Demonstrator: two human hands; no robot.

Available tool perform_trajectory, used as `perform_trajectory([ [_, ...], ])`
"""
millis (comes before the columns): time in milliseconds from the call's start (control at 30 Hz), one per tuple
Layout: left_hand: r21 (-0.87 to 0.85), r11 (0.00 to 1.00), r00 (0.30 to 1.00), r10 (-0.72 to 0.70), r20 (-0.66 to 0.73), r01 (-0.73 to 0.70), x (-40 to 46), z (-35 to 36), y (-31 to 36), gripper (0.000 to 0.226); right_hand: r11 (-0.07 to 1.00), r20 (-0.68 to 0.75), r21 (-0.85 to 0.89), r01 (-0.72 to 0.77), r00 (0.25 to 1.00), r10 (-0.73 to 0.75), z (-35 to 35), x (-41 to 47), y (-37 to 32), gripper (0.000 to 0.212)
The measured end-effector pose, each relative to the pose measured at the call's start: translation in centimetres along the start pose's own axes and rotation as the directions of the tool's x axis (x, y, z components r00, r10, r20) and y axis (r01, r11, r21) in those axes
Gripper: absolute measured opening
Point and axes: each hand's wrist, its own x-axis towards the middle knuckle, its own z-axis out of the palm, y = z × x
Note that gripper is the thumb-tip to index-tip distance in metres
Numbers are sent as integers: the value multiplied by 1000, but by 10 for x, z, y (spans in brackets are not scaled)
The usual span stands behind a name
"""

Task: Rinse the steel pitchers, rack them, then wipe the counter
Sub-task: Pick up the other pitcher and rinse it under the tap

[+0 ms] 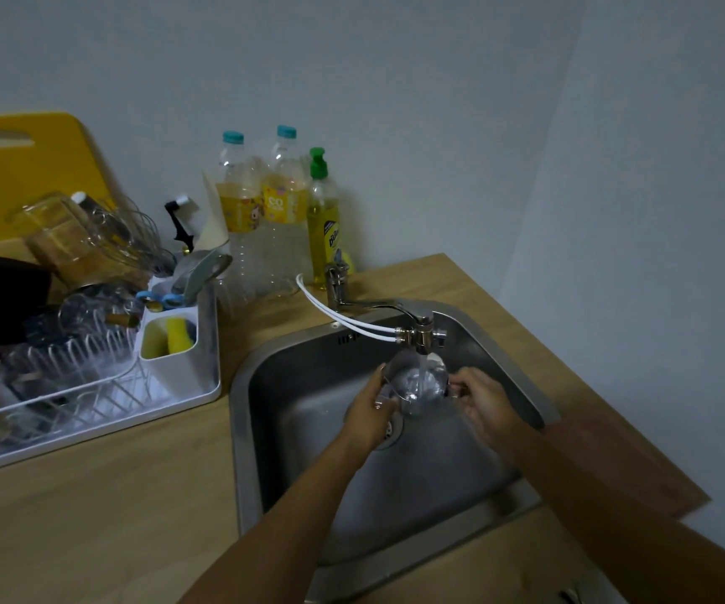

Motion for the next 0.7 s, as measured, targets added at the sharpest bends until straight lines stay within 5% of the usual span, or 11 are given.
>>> perform_trajectory([
  [333, -24, 999, 995, -25, 101, 28, -13, 12, -15, 49, 908, 50, -415, 67, 997, -51, -21, -16, -17, 16],
  [500, -147, 986, 989, -51, 142, 72, -23, 11, -23, 62, 933, 62, -356, -51, 995, 78, -27, -21, -8, 16],
  [700, -141, 990, 1000, 11, 12, -9, -28, 4, -23, 52, 939, 88, -284, -193, 970, 226, -14, -27, 12, 13],
])
